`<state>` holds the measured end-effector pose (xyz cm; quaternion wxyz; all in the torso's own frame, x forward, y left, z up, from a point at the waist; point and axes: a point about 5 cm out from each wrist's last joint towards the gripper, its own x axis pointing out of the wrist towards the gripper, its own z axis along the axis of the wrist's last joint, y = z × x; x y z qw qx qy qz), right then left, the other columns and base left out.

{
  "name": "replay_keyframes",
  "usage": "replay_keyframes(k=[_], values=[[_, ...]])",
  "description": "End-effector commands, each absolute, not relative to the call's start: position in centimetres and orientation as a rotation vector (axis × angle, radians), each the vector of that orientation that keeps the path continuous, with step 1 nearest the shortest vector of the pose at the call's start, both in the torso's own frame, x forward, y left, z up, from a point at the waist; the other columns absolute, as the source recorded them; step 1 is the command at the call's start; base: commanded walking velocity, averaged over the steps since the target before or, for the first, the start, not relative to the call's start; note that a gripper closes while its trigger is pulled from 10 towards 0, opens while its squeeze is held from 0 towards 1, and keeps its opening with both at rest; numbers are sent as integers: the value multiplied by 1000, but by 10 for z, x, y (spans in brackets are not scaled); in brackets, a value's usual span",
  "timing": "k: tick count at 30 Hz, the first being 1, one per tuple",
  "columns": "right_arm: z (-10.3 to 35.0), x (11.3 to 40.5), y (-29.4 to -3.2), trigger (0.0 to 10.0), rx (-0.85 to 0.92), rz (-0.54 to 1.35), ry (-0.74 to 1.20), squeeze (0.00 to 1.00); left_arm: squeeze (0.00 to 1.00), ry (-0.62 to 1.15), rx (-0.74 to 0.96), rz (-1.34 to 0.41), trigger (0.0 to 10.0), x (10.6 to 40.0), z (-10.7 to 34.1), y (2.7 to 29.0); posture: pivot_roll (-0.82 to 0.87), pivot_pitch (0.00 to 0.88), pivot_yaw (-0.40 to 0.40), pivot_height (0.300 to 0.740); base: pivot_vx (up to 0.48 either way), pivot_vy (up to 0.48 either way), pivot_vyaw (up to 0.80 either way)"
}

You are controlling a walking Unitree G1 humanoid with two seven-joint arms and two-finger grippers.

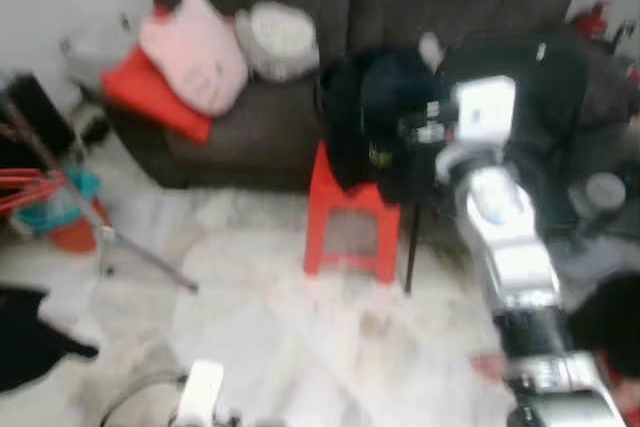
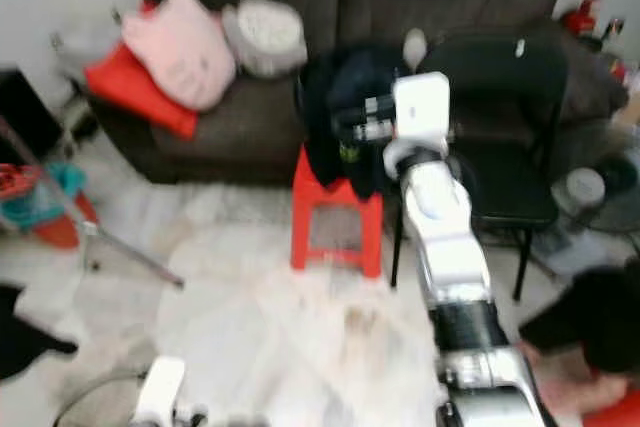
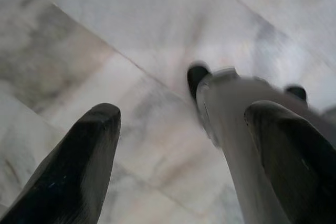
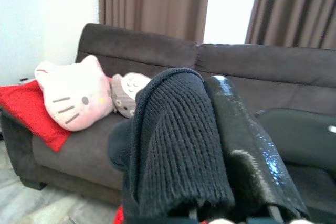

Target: Hang hanger

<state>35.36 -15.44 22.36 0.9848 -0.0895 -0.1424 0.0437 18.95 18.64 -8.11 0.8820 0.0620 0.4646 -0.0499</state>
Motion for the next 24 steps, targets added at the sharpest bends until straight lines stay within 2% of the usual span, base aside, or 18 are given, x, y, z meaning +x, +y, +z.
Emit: replay_keyframes(k=[1, 9, 13, 17, 21, 24], values=[[240, 352, -149, 10000, -183, 101, -358, 0, 0, 966, 147, -109, 10000, 191, -80, 189, 14, 0, 2, 740, -356, 0, 0], [231, 353, -150, 10000, -182, 108, -329, 0, 0, 965, 147, -108, 10000, 191, -80, 190, 17, 0, 2, 740, -341, 0, 0], [194, 357, -160, 10000, -170, 73, -153, 0, 0, 966, 154, -109, 10000, 191, -80, 190, 21, 0, 4, 740, 0, 0, 0], [177, 357, -167, 10000, -148, 47, -82, 0, 0, 967, 155, -110, 10000, 191, -80, 190, 22, 0, 4, 740, 0, 0, 0], [126, 351, -182, 10000, -86, -9, 149, 0, 0, 970, 157, -111, 10000, 191, -80, 190, 31, 0, 3, 740, 0, 0, 0], [104, 346, -187, 10000, -44, -25, 245, 0, 0, 974, 158, -114, 10000, 191, -80, 190, 31, 0, 2, 740, 0, 0, 0]])
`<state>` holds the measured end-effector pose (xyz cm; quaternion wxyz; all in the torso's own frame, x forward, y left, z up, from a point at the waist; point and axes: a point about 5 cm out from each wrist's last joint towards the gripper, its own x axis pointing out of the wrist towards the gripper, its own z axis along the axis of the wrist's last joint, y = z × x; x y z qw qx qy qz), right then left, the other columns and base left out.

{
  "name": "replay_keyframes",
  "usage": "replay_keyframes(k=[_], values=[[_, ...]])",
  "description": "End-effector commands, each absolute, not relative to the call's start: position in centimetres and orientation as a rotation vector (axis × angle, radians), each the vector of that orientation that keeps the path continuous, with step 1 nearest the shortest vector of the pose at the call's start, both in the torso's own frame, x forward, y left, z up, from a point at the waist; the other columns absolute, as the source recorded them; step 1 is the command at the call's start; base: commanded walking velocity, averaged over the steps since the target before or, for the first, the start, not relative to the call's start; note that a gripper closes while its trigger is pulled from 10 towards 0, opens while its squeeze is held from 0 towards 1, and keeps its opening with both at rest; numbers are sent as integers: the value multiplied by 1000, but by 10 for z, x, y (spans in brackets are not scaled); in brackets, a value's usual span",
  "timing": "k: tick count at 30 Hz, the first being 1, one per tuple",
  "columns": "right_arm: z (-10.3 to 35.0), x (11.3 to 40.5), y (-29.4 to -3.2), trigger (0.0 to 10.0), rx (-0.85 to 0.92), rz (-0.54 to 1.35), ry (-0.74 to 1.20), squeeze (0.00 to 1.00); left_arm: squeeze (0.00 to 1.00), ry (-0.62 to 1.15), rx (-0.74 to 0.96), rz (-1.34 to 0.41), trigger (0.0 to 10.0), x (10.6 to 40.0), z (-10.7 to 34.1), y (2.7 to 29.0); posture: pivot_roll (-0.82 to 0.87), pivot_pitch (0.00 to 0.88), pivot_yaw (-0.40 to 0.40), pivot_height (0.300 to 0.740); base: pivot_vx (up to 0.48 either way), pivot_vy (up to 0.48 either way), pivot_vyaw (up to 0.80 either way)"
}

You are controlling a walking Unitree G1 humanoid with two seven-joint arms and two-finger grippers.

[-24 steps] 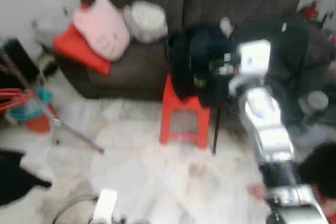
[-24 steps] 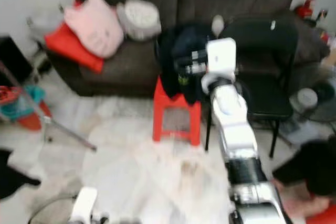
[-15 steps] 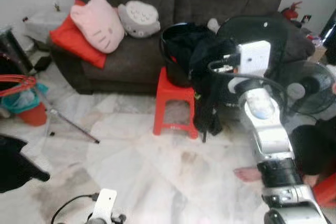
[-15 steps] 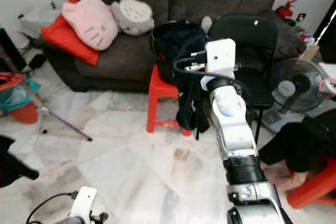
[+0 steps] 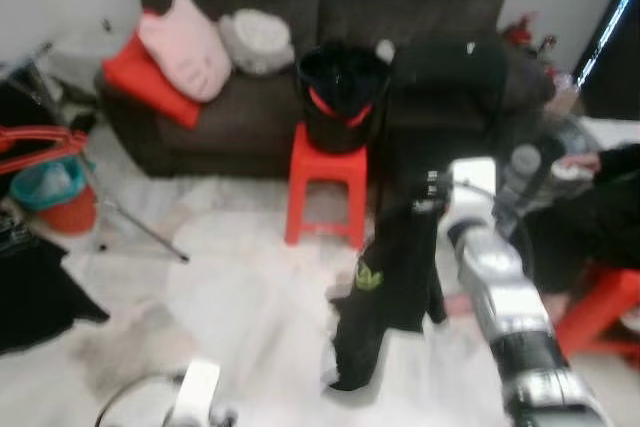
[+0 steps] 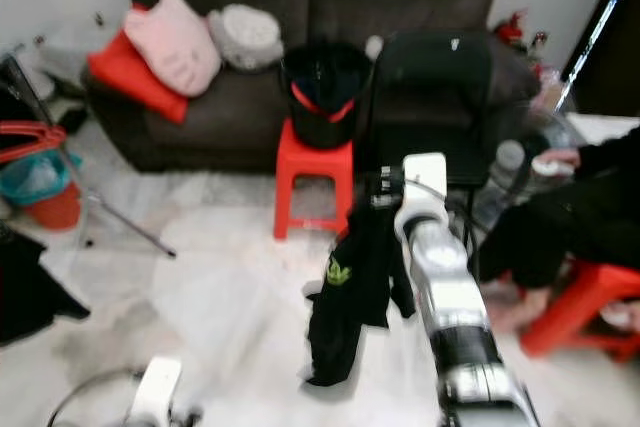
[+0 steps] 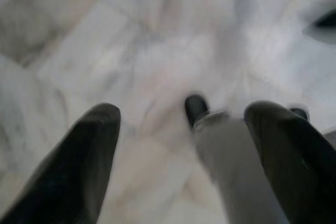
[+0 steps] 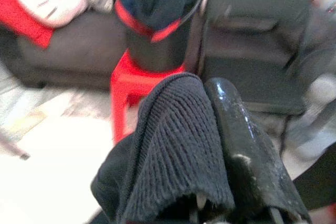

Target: Hang hanger

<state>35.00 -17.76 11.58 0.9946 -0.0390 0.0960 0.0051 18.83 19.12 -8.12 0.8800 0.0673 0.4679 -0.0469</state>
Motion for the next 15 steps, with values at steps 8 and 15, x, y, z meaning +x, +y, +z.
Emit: replay_keyframes(k=[8, 15], values=[[51, 324, -196, 10000, 102, -68, 380, 0, 0, 985, 160, -118, 10000, 190, -81, 190, 39, 0, -1, 740, 0, 0, 0], [9, 297, -192, 10000, 120, -53, 522, 0, 0, 987, 163, -119, 10000, 190, -81, 191, 44, 0, -1, 740, 0, 0, 0]])
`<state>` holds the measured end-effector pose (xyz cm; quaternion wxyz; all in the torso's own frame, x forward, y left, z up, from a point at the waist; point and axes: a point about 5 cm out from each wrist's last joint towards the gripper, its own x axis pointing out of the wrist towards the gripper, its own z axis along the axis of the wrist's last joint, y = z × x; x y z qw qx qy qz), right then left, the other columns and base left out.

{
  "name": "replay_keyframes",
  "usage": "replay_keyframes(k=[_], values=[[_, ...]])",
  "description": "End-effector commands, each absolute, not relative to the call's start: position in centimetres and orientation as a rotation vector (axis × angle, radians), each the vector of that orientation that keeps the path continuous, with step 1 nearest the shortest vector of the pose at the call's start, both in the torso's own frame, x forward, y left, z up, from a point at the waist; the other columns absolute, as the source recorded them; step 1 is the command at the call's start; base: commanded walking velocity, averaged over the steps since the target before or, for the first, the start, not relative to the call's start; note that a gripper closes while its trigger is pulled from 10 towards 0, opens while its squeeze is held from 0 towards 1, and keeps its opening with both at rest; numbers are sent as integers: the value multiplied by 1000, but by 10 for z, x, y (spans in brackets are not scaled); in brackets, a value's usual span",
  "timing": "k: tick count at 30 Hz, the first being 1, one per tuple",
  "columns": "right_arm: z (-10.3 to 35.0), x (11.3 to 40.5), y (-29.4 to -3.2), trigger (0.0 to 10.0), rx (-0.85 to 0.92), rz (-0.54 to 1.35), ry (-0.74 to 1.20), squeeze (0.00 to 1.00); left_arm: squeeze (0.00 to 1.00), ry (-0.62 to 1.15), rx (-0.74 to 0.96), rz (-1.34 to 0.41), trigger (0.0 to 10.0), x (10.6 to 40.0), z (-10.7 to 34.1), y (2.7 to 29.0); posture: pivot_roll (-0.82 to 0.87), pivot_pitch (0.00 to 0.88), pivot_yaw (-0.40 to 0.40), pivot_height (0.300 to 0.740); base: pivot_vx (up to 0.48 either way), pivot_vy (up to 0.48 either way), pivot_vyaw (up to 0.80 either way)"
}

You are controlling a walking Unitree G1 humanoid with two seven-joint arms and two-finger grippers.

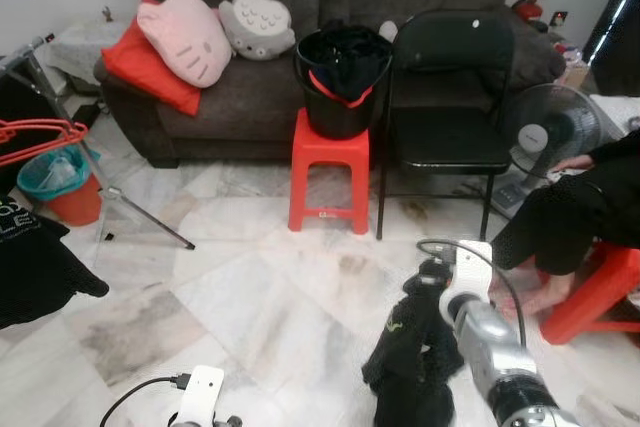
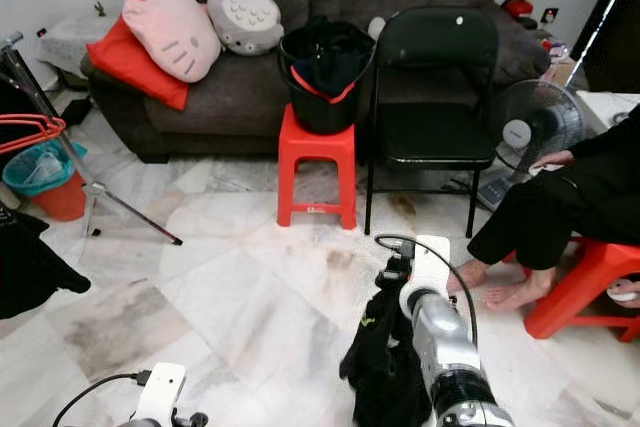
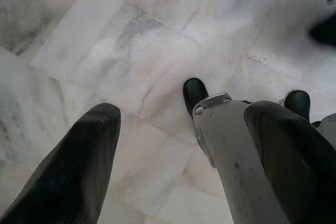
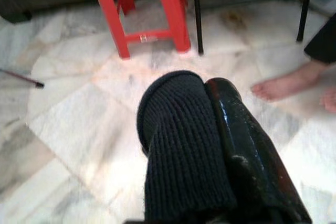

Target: Hang hanger

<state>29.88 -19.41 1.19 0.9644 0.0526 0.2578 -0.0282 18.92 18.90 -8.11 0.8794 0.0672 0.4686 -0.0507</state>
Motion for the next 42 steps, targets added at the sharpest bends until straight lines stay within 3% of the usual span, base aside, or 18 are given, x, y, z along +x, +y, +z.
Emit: replay_keyframes(k=[1, 17, 29, 36, 40, 41, 42], values=[[0, 291, -191, 10000, 118, -50, 567, 0, 0, 988, 165, -120, 10000, 190, -81, 191, 42, 0, 1, 740, 0, 0, 0], [-63, 219, -194, 10000, 159, -144, 808, 0, 0, 980, 156, -119, 10000, 190, -81, 191, 51, 0, -4, 740, 0, 0, 0], [-75, 195, -198, 10000, 174, -224, 839, 0, 0, 983, 159, -125, 10000, 189, -81, 190, 51, 0, -5, 740, 0, 0, 0], [-56, 216, -217, 10000, 142, -319, 676, 0, 0, 981, 163, -116, 10000, 188, -82, 191, 59, 0, -19, 740, 0, 0, 0], [-14, 242, -231, 10000, 122, -382, 332, 0, 0, 978, 168, -104, 10000, 187, -82, 193, 40, 0, -26, 740, 0, 0, 0], [-14, 242, -231, 10000, 122, -382, 332, 0, 0, 978, 168, -104, 10000, 187, -82, 193, 40, 0, -26, 740, 0, 0, 0], [8, 245, -227, 10000, 31, -324, 212, 0, 0, 978, 170, -103, 10000, 186, -82, 193, 34, 0, -24, 740, 0, 0, 0]])
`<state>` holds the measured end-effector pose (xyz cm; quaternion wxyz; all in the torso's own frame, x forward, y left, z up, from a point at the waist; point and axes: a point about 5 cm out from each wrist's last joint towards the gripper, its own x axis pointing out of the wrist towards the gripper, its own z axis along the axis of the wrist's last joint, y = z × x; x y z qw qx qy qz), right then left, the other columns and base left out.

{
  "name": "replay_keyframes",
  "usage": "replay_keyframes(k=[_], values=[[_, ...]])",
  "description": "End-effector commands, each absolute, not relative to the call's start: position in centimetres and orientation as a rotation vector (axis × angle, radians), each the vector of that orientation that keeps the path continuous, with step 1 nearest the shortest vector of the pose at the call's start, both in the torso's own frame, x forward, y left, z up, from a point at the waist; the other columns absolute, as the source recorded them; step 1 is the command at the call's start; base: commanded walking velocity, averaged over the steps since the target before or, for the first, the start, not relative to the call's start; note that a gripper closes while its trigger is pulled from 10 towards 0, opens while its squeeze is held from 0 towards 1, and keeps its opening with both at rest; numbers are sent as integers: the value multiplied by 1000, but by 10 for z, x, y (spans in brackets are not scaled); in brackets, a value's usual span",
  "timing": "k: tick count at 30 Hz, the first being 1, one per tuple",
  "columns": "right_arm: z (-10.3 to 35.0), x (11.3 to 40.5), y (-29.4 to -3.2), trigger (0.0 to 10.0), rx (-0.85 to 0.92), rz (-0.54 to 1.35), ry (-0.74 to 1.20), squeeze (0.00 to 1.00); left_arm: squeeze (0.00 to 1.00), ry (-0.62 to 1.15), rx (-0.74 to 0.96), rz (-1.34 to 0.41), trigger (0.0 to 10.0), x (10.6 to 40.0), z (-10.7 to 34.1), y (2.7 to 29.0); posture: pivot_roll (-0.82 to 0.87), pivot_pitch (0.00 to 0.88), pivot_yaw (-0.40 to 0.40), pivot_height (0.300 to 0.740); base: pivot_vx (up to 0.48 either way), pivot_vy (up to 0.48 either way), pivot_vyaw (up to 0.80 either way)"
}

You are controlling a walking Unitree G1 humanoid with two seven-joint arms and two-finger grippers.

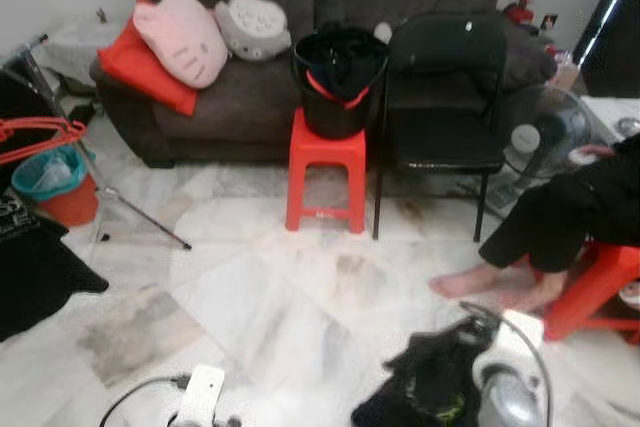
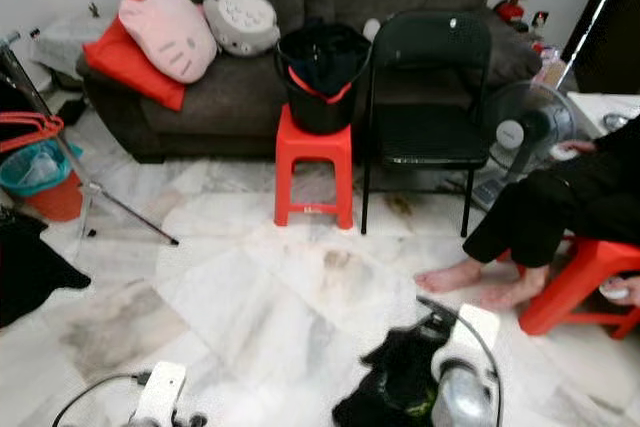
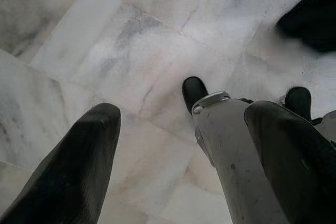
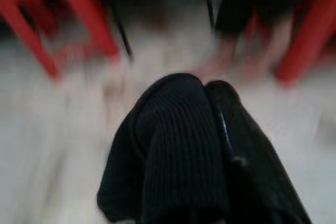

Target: Hang hanger

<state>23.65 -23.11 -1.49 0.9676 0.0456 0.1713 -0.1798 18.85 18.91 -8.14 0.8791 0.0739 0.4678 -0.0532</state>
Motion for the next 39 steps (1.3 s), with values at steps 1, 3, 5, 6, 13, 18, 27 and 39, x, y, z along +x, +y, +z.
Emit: replay_keyframes(k=[1, 3, 5, 6, 13, 18, 27, 39], values=[[21, 245, -224, 10000, -12, -297, 148, 0, 0, 977, 173, -105, 10000, 186, -82, 193, 32, 0, -23, 740, 0, 0, 0], [42, 243, -215, 10000, -80, -235, 52, 0, 0, 977, 177, -107, 10000, 186, -82, 194, 29, 0, -20, 740, 0, 0, 0], [55, 242, -208, 10000, -111, -199, -3, 0, 0, 976, 179, -106, 10000, 186, -82, 194, 25, 0, -19, 740, 0, 0, 0], [64, 241, -202, 10000, -105, -188, -38, 0, 0, 975, 180, -105, 10000, 186, -82, 194, 26, 0, -18, 740, 0, 0, 0], [56, 236, -186, 10000, -85, -225, 0, 0, 0, 975, 185, -99, 10000, 185, -82, 194, 34, 0, -8, 740, 0, 0, 0], [71, 232, -183, 10000, -128, -202, -32, 0, 0, 977, 182, -93, 10000, 184, -83, 194, 16, 0, -5, 740, 0, 0, 640], [70, 230, -186, 10000, -133, -218, -4, 0, 0, 979, 186, -100, 10000, 183, -83, 194, 15, 0, -2, 740, 0, 0, 800], [71, 232, -191, 10000, -142, -226, 12, 0, 0, 971, 181, -102, 10000, 185, -82, 194, 15, 0, 0, 740, 0, 0, 800]])
